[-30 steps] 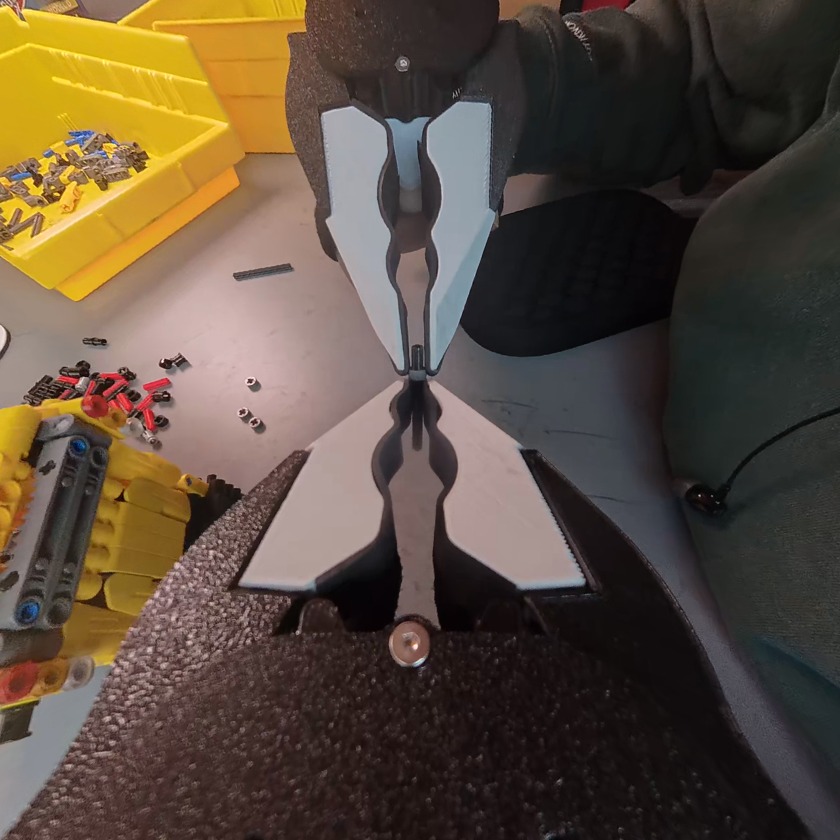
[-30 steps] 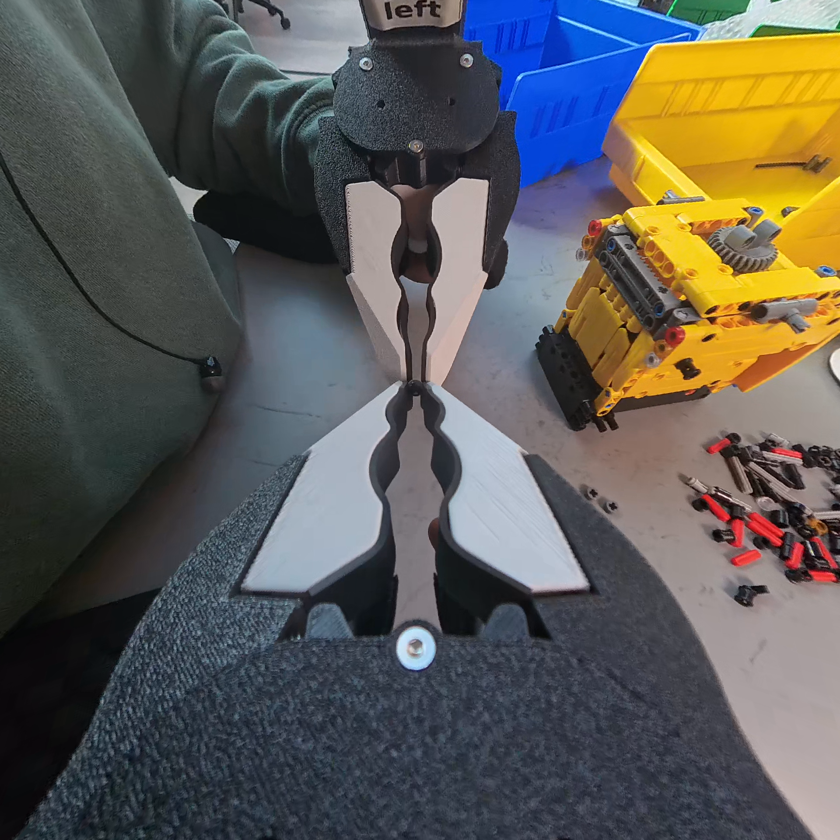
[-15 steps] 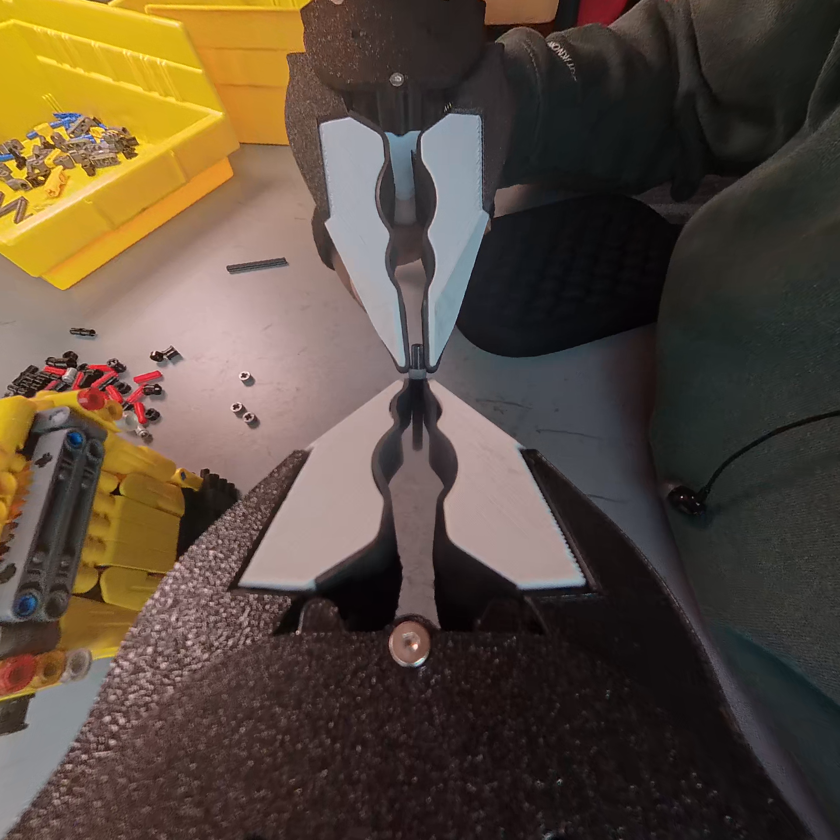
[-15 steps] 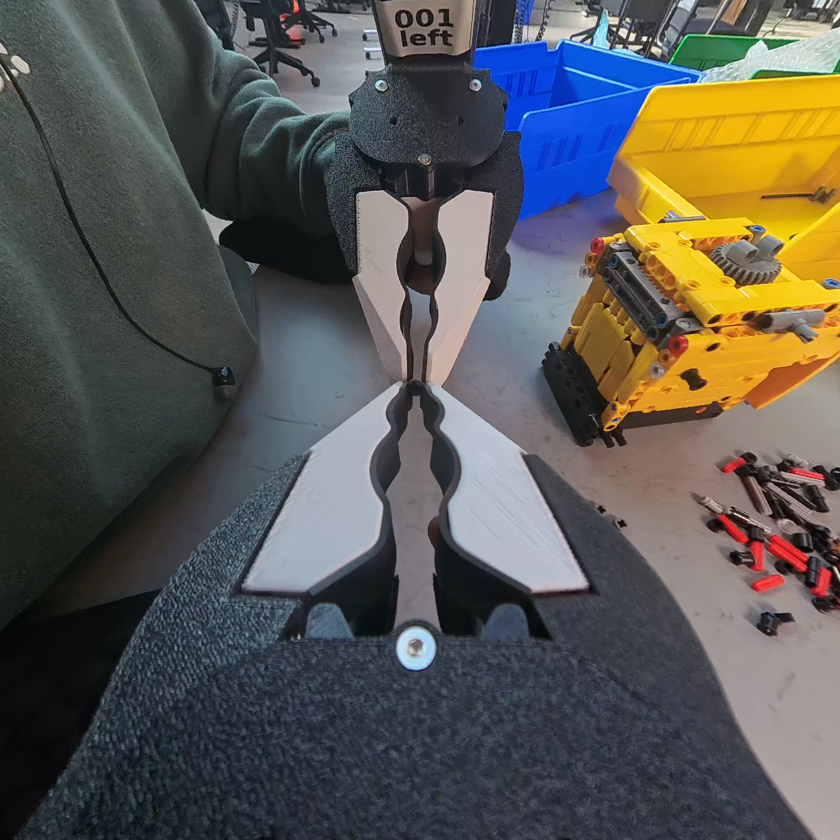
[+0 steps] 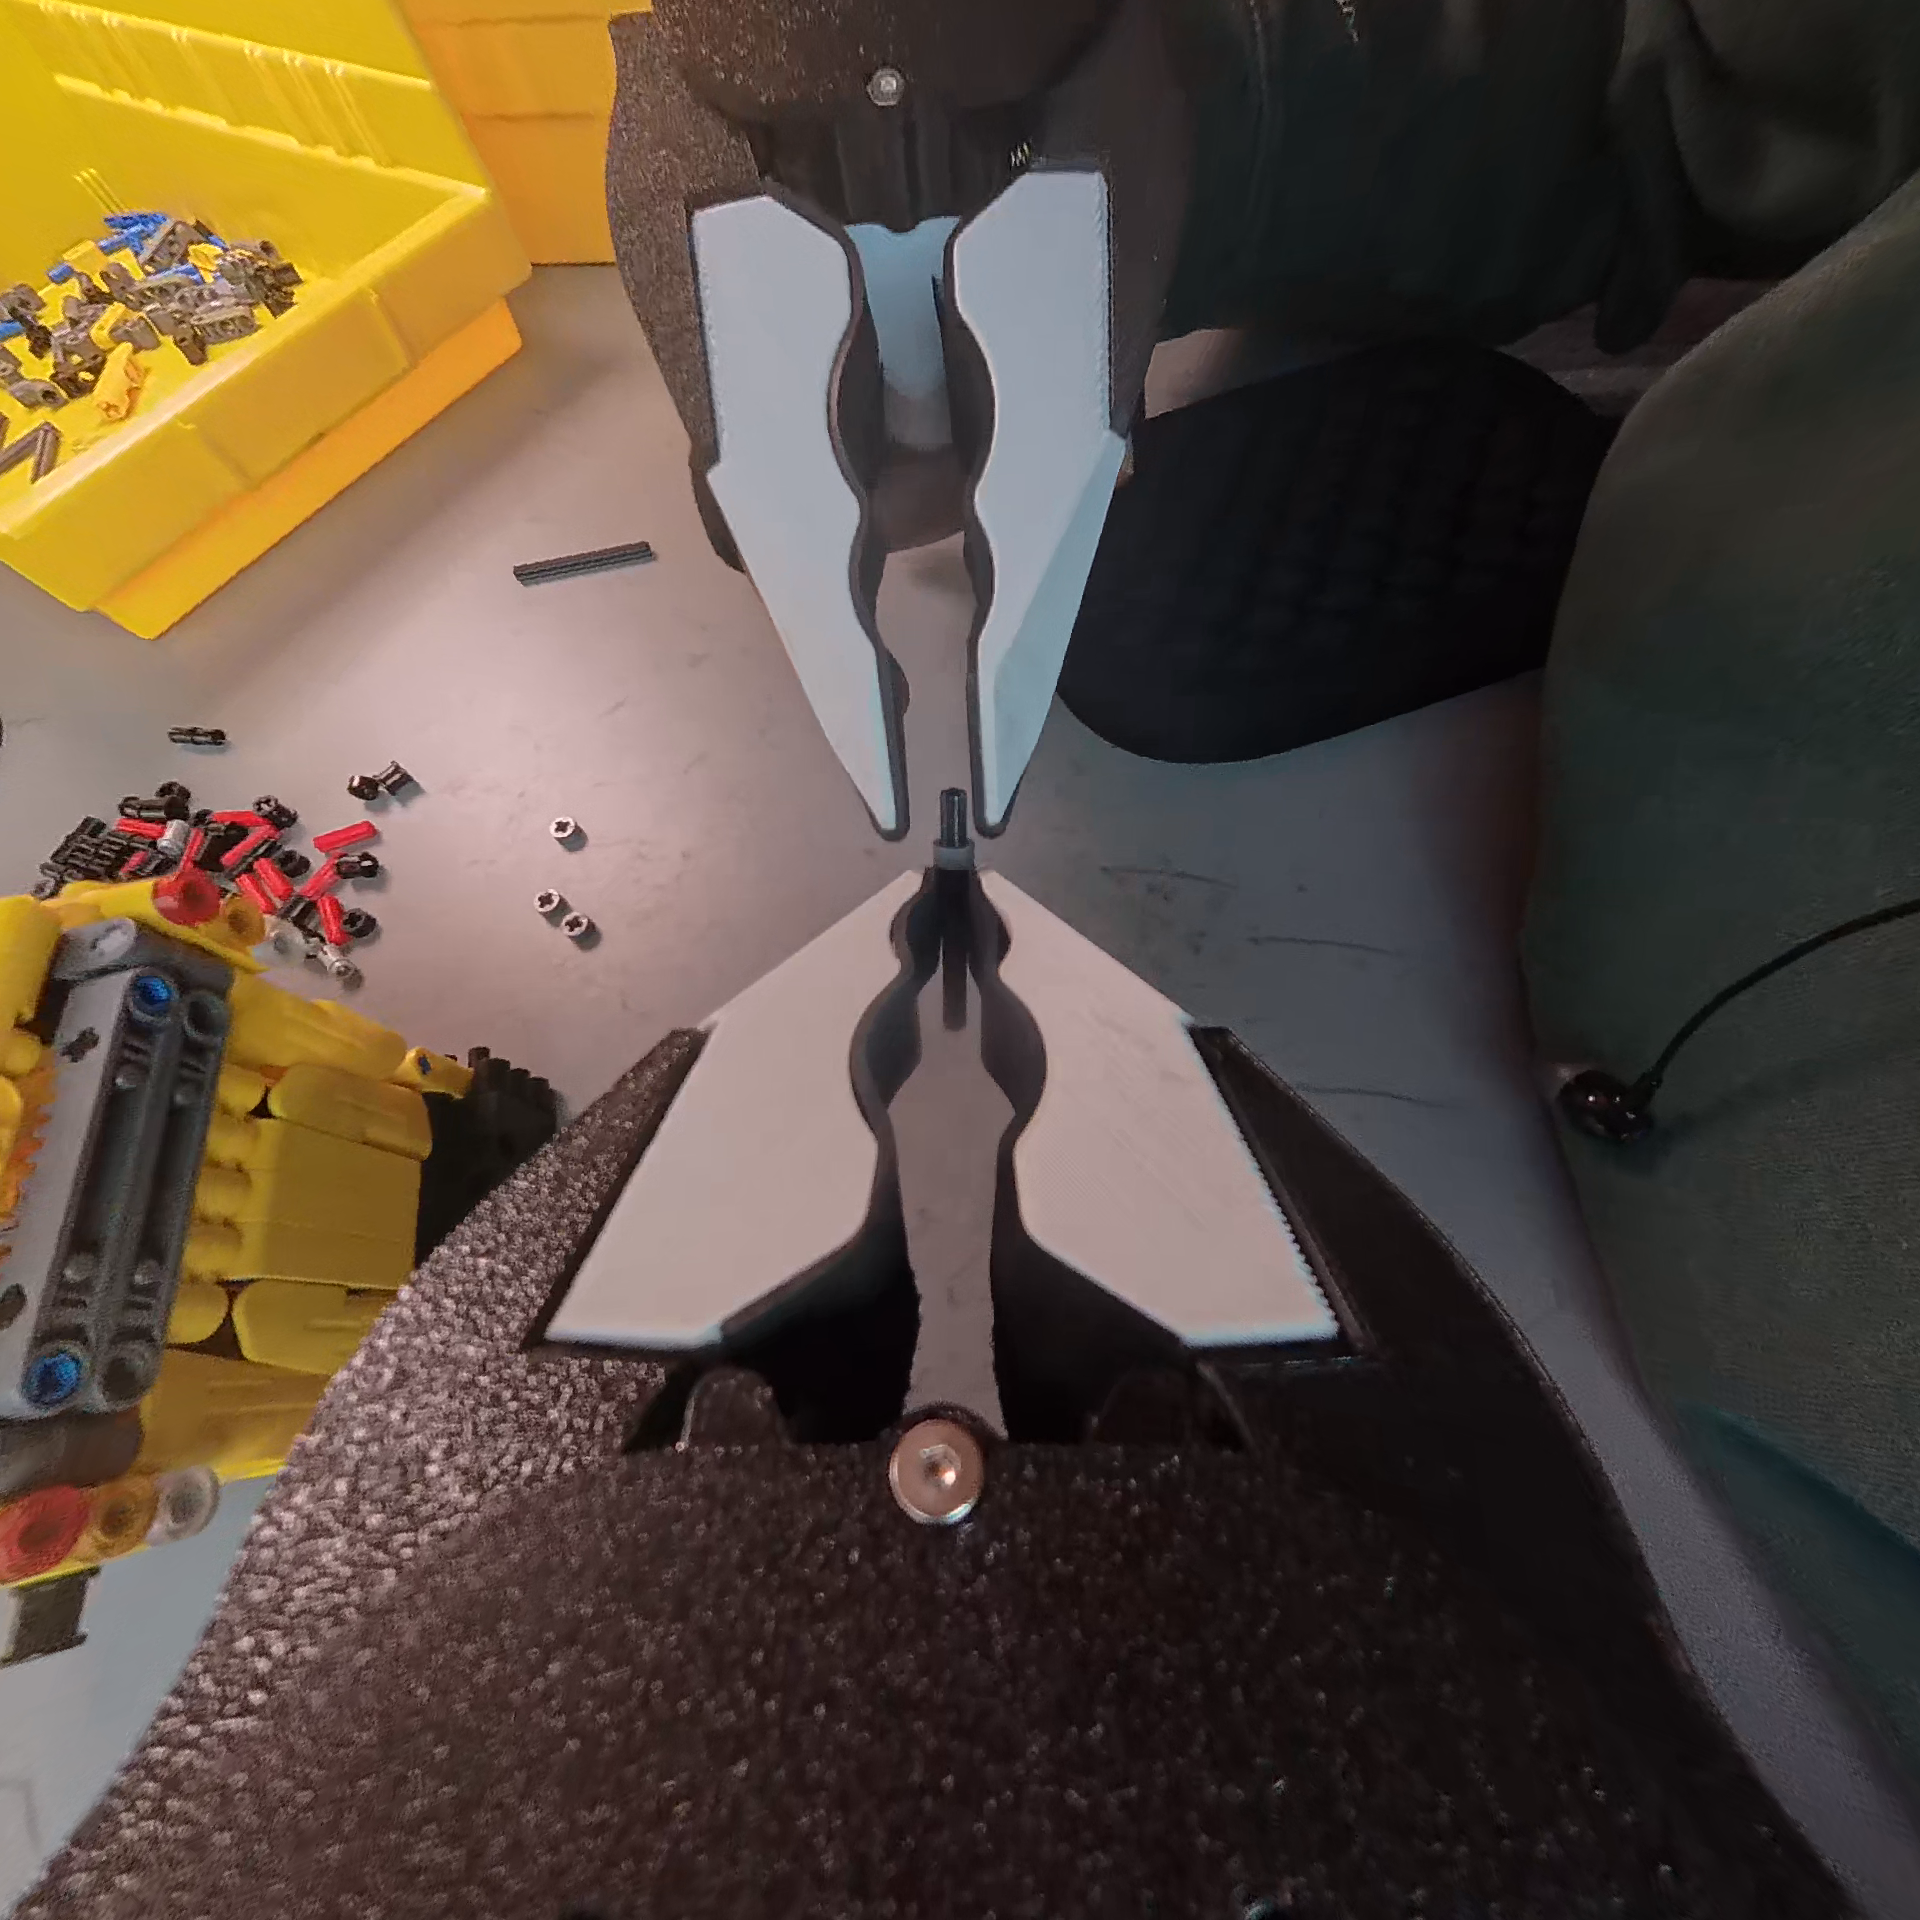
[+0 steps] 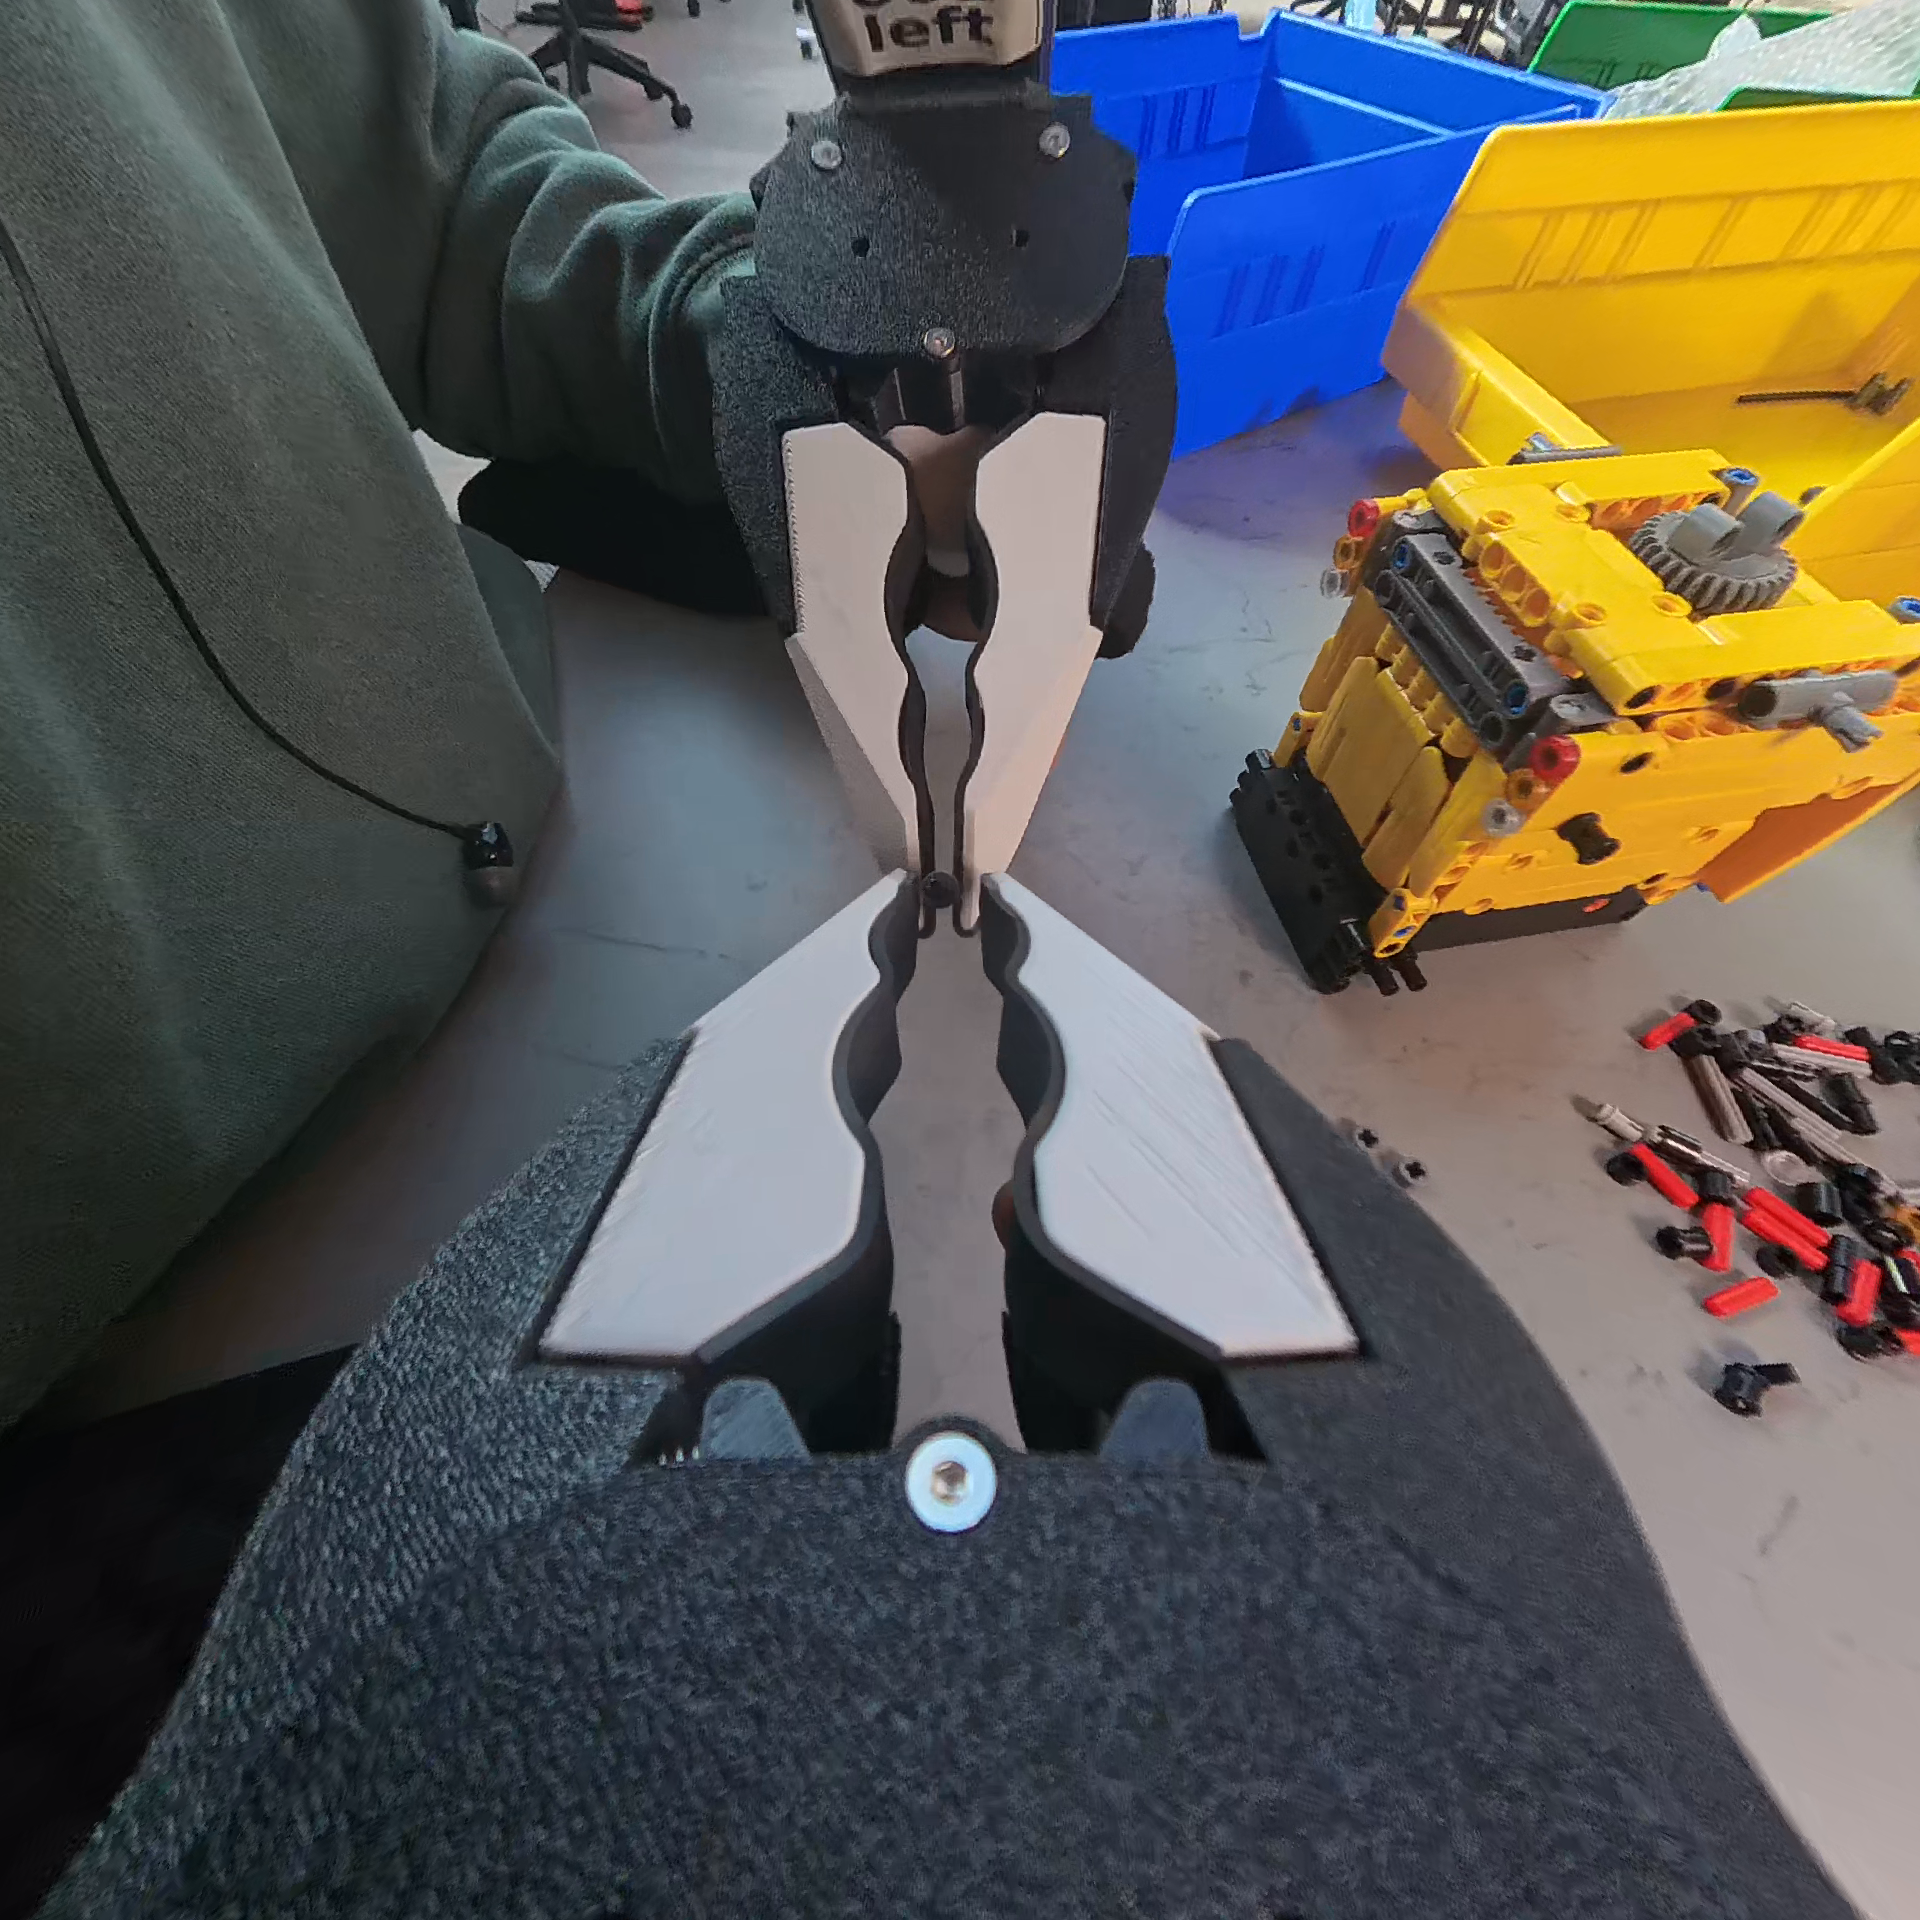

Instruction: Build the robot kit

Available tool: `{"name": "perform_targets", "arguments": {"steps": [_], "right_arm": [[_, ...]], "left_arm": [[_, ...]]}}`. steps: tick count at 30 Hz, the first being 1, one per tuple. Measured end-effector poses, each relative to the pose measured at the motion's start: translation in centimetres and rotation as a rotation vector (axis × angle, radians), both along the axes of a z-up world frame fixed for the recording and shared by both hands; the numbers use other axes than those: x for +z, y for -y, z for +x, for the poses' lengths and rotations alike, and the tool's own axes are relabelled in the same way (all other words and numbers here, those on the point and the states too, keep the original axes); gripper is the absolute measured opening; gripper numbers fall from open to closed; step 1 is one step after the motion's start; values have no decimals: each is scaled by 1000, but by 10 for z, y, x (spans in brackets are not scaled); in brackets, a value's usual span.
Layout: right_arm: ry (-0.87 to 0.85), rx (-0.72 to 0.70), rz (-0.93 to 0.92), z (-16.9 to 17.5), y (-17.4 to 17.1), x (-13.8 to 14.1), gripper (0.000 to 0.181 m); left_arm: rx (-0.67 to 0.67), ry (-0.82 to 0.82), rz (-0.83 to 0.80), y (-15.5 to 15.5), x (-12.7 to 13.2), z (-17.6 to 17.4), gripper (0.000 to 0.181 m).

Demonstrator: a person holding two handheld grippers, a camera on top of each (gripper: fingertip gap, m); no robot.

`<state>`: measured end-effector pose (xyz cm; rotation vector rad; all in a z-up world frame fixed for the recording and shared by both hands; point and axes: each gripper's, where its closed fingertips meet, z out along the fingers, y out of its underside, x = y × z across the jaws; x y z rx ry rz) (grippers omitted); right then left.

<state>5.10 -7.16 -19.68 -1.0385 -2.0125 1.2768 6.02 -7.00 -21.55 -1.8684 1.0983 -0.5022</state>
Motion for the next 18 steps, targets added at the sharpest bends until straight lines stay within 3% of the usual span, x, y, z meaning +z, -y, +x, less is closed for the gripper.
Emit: {"name": "perform_targets", "arguments": {"steps": [8, 18], "right_arm": [[32, -12, 23, -4, 2, -10, 6], [-29, -27, -24, -3, -7, 5, 6]], "left_arm": [[13, -16, -15, -1, -4, -2, 3], [26, 114, -5, -4, 11, -8, 4]]}}
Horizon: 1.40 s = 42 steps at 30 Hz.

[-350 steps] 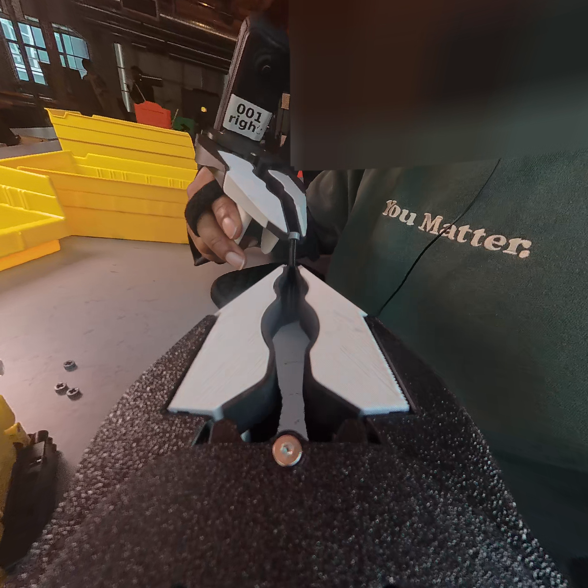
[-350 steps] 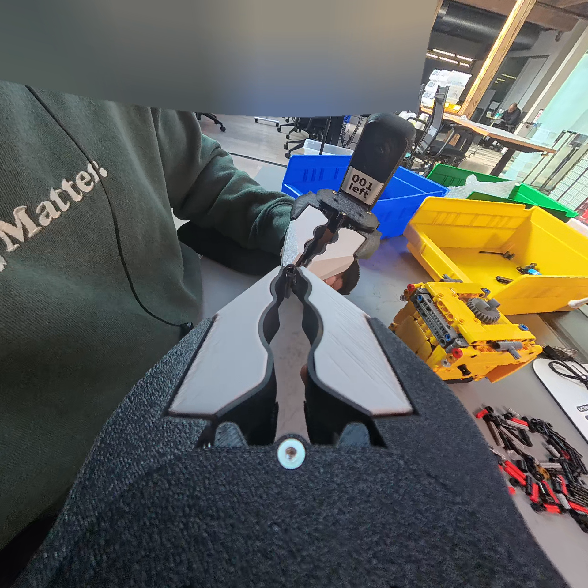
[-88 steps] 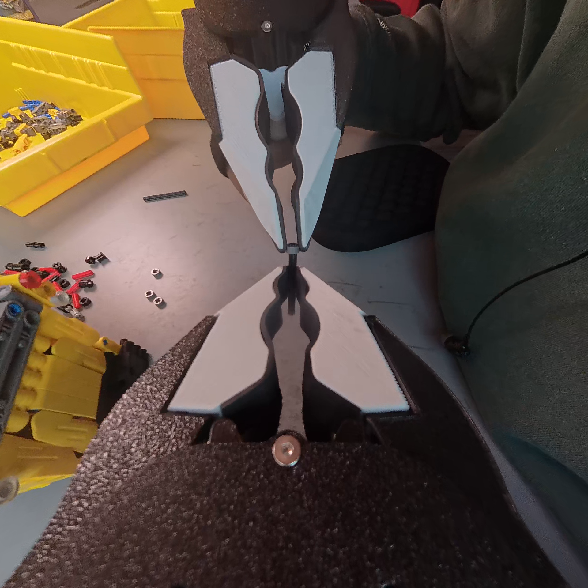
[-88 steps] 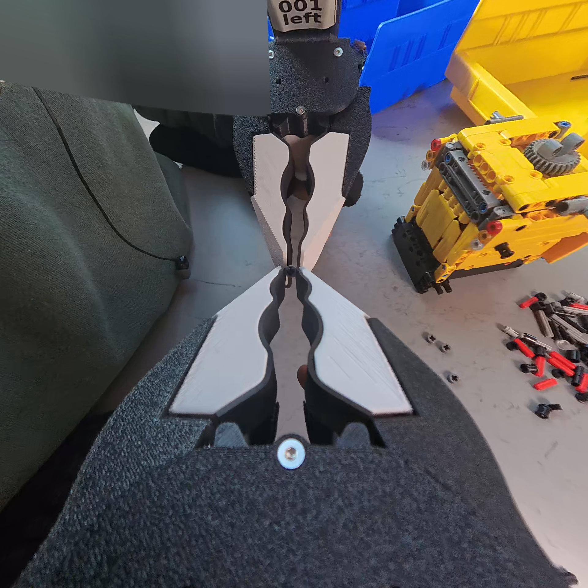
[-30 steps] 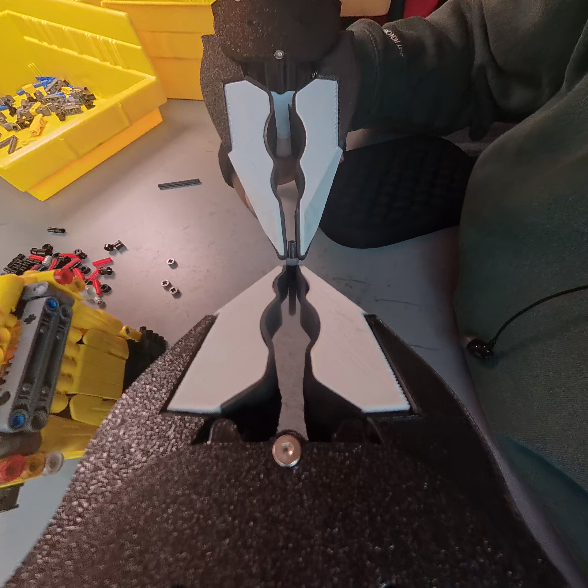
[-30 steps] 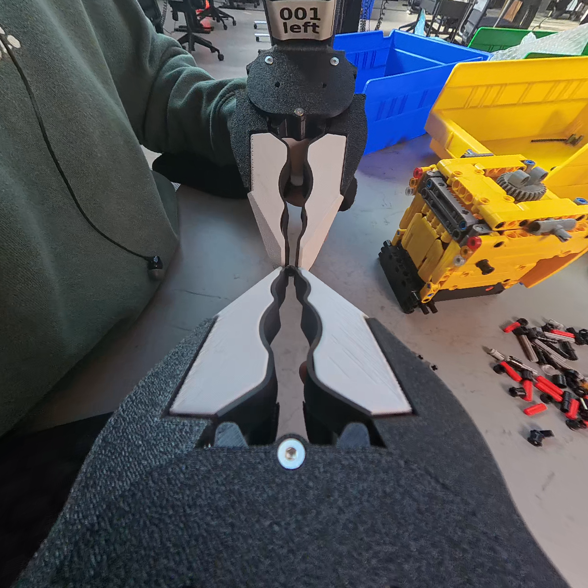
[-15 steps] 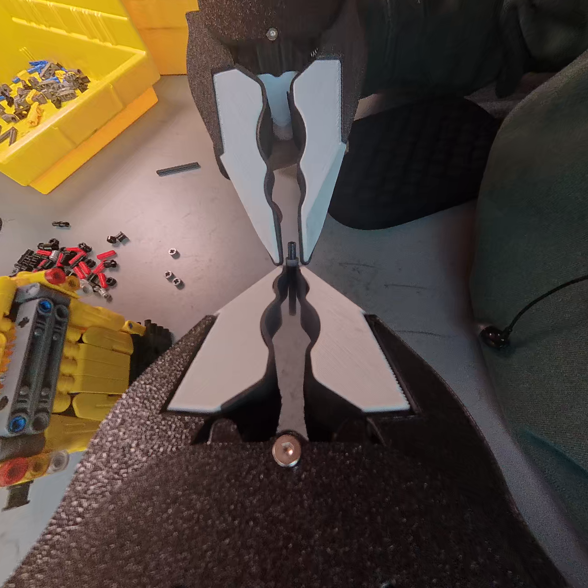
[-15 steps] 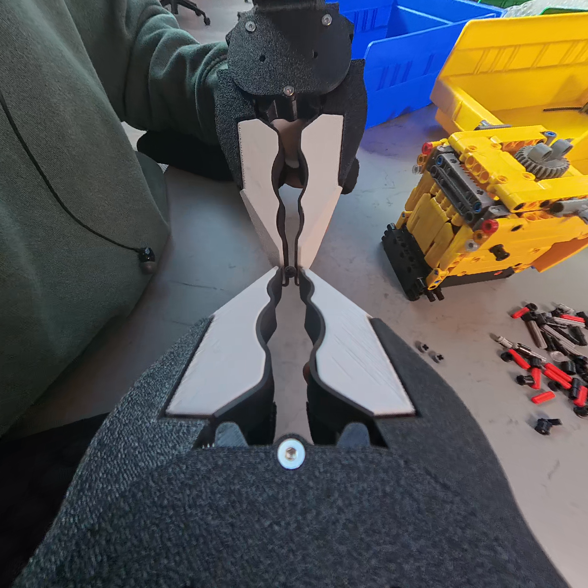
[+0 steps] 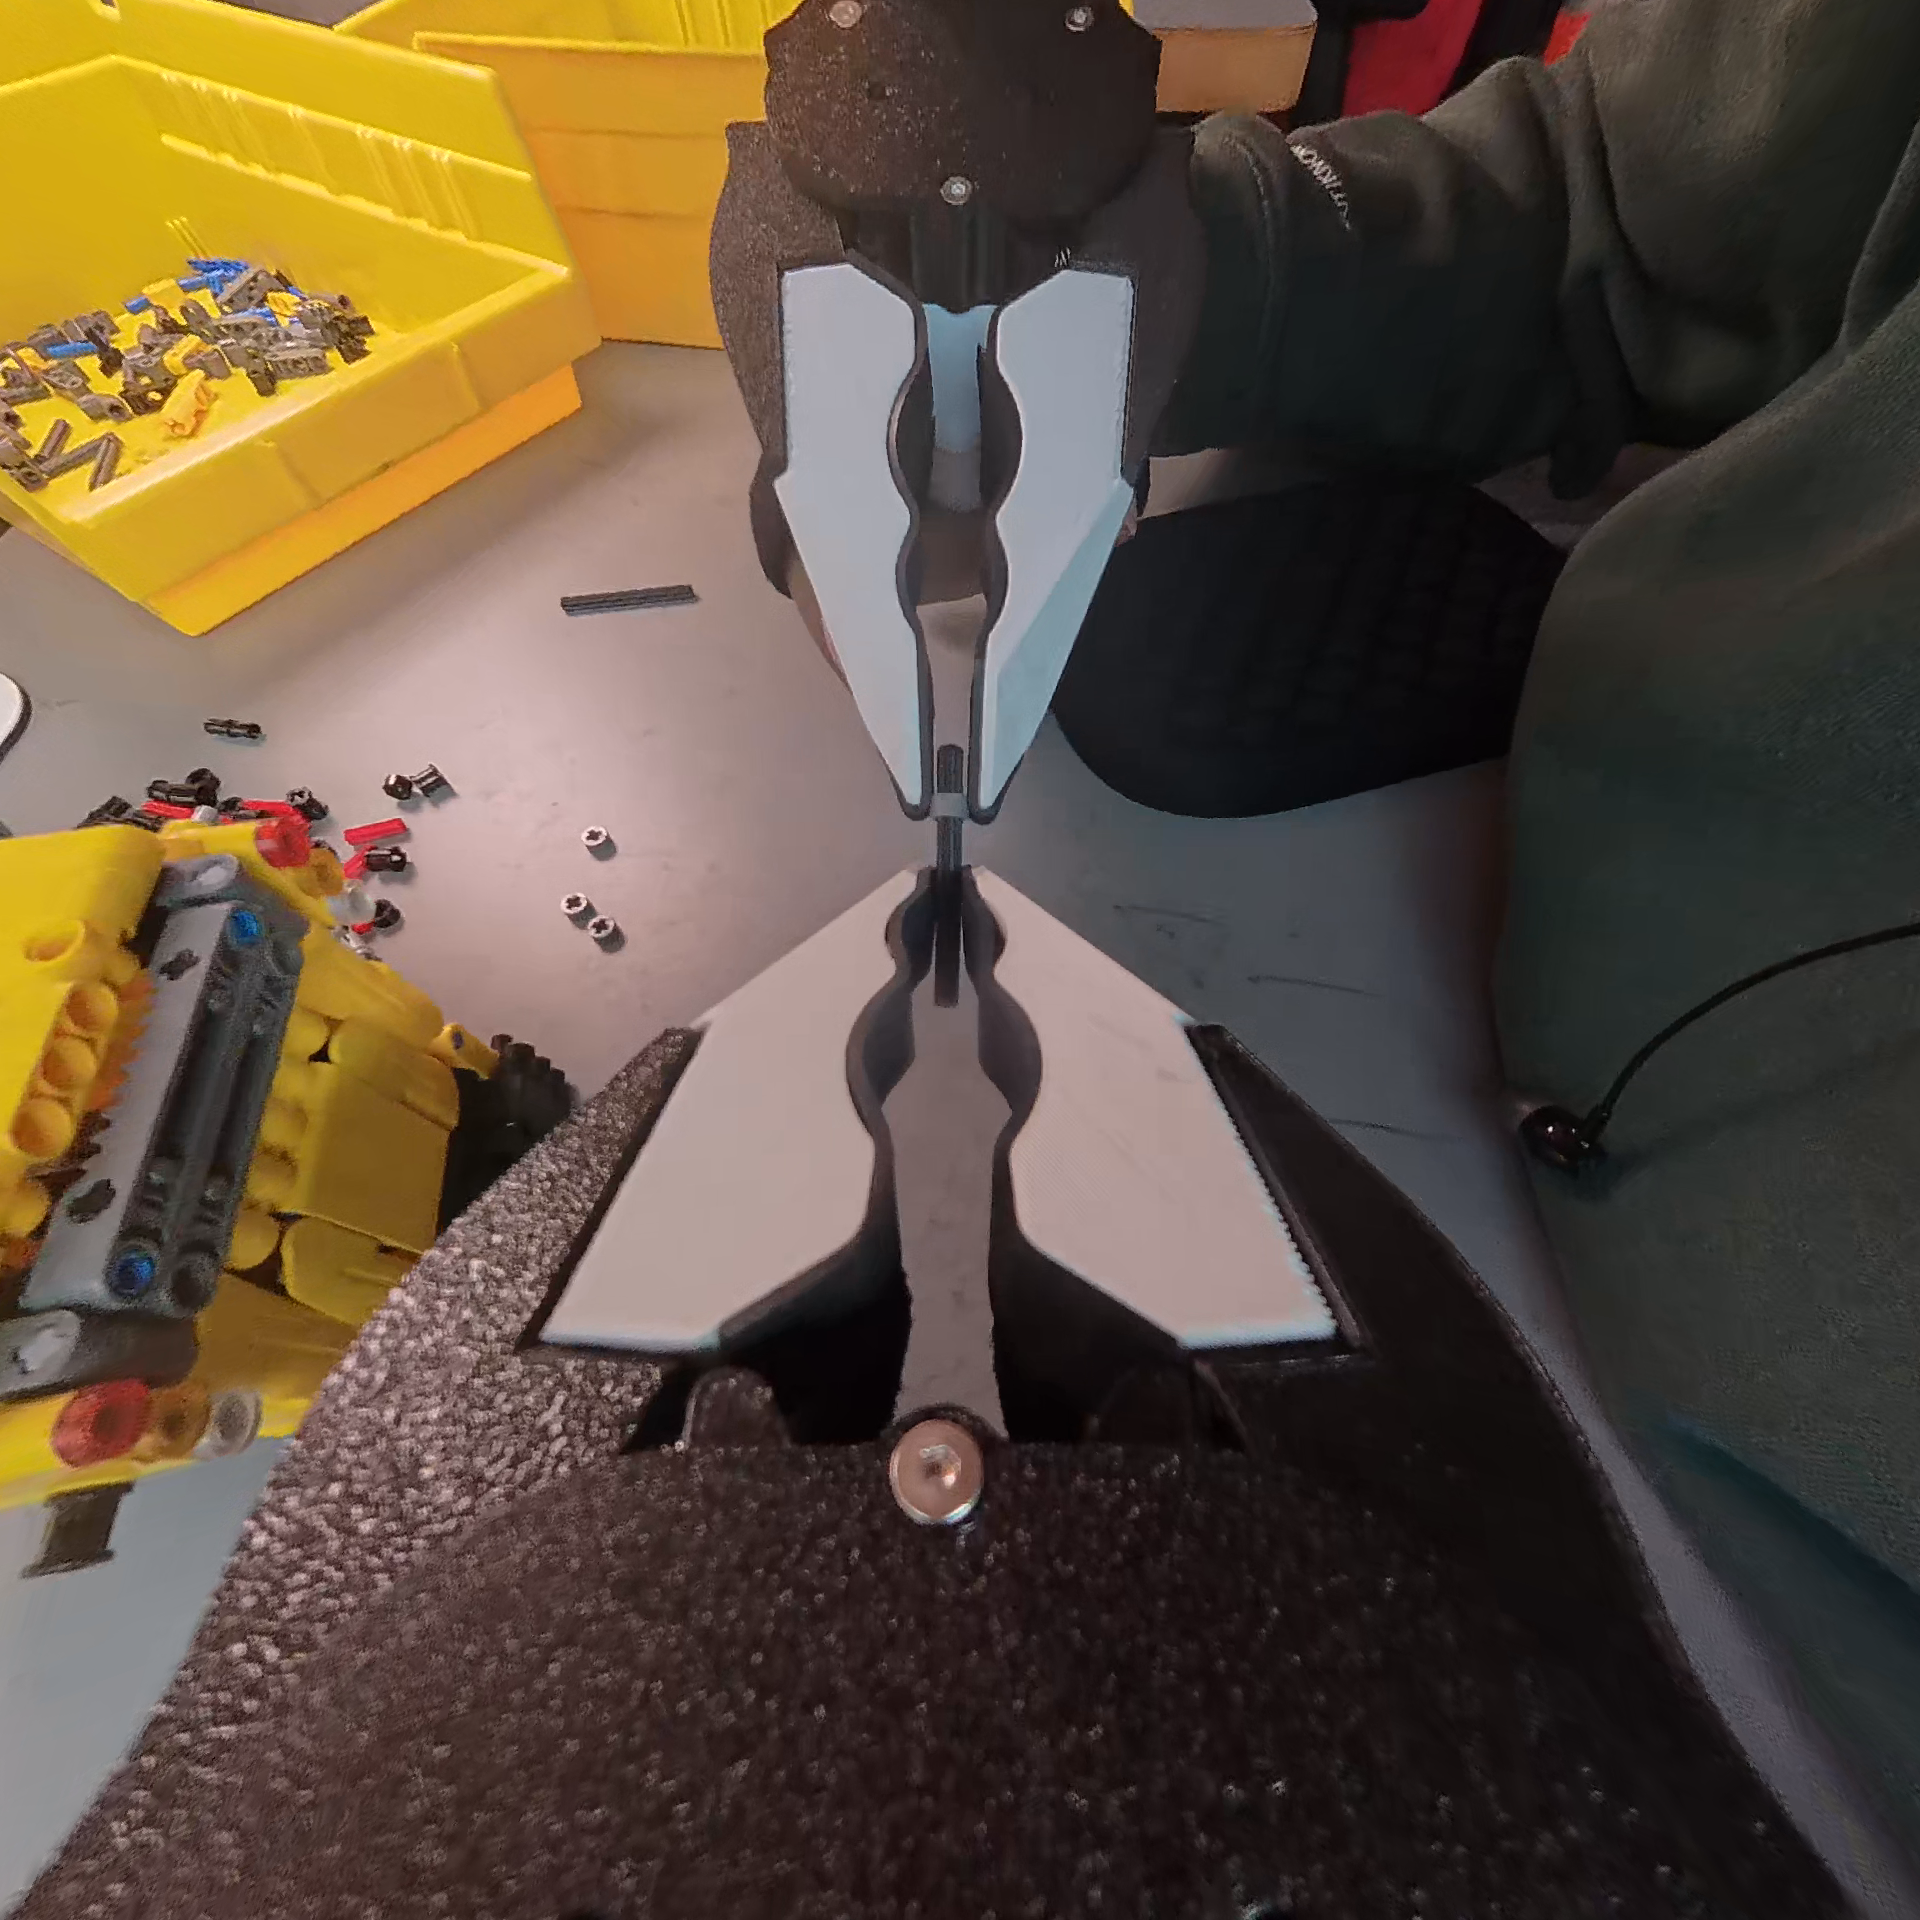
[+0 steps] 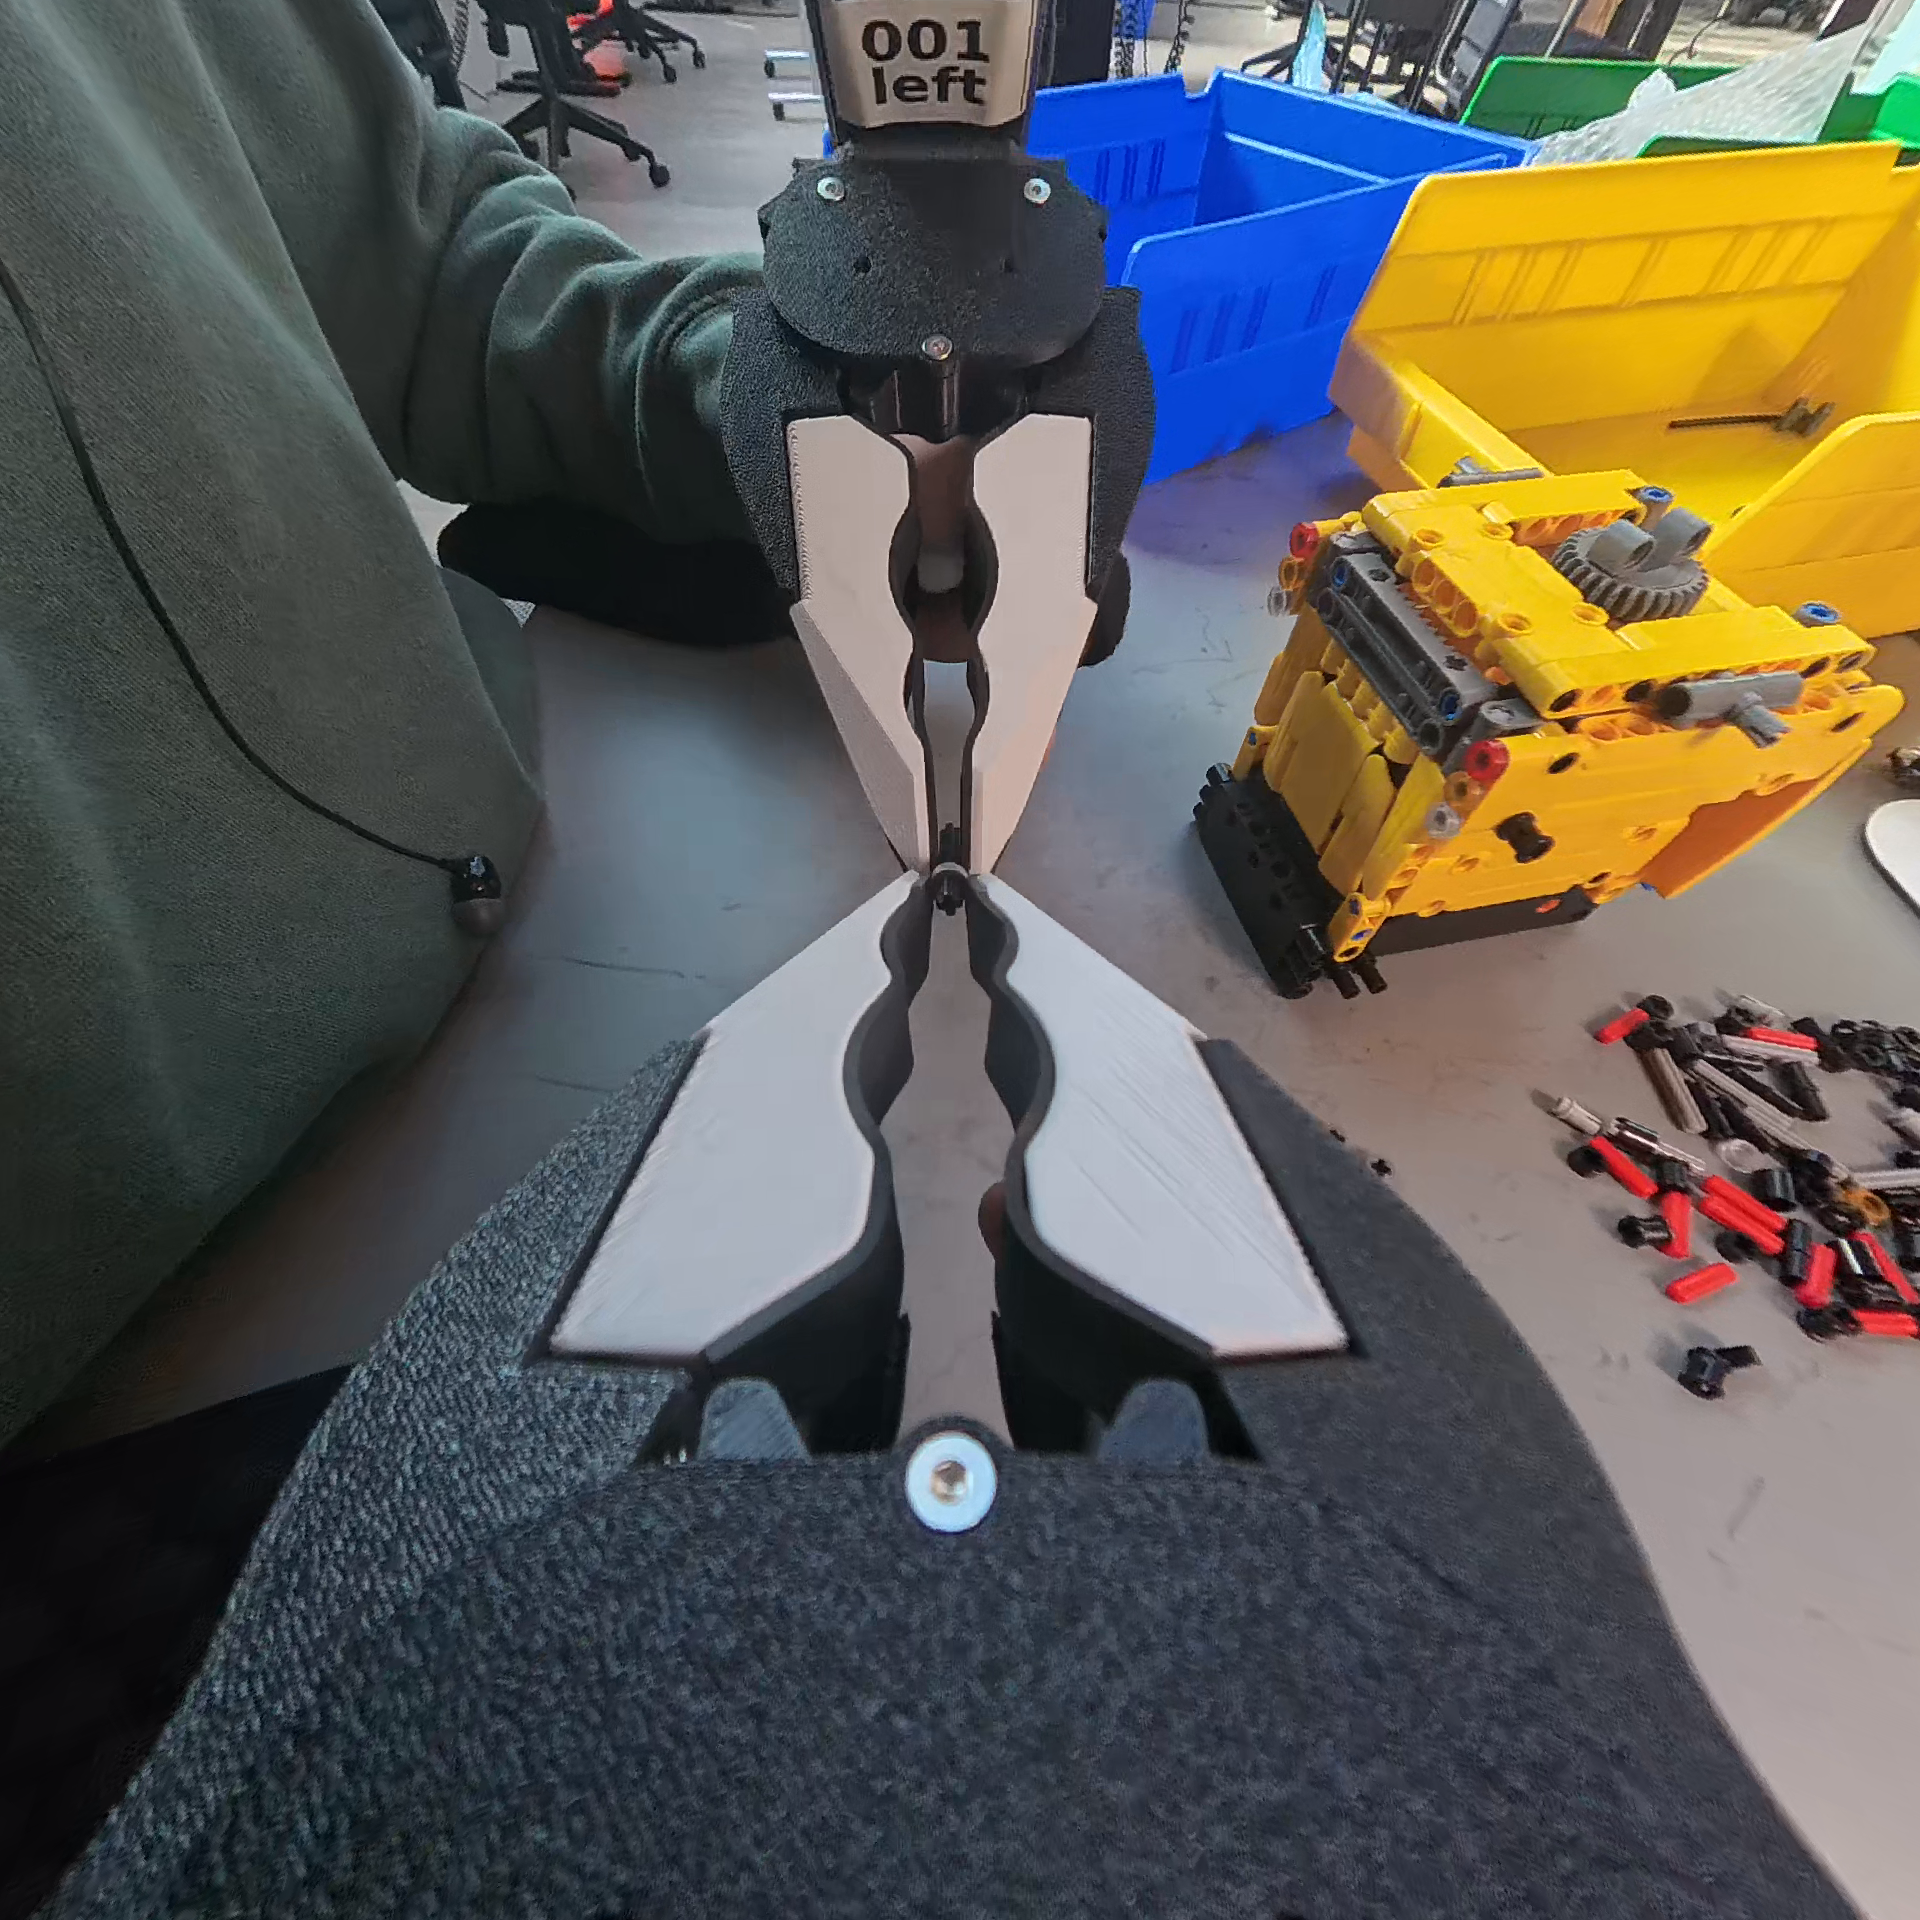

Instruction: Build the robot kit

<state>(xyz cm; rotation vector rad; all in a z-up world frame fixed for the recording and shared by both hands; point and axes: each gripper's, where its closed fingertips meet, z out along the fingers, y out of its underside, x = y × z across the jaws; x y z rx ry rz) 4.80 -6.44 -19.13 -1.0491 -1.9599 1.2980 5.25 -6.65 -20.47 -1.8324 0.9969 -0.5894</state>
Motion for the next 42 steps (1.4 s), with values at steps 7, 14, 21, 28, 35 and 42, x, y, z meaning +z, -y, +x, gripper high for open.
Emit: {"name": "perform_targets", "arguments": {"steps": [7, 14, 21, 28, 35, 42], "right_arm": [[11, -8, 43, 0, 3, -5, 9], [14, -10, 50, 0, 3, -4, 7], [-5, -6, 43, 1, 2, 2, 6], [-4, 1, 46, 2, 3, 2, 6], [-4, 6, 53, 3, 3, 2, 6], [-4, 13, 57, 4, 3, 3, 6]], "left_arm": [[4, -52, 18, 0, -4, 0, 3], [7, -54, 29, 0, -4, 2, 3], [4, -46, 57, -1, 2, 2, 3], [-2, -41, 53, 0, 2, 3, 3], [-7, -42, 50, 1, 2, 4, 3], [-9, -44, 49, 1, 2, 4, 3]]}}
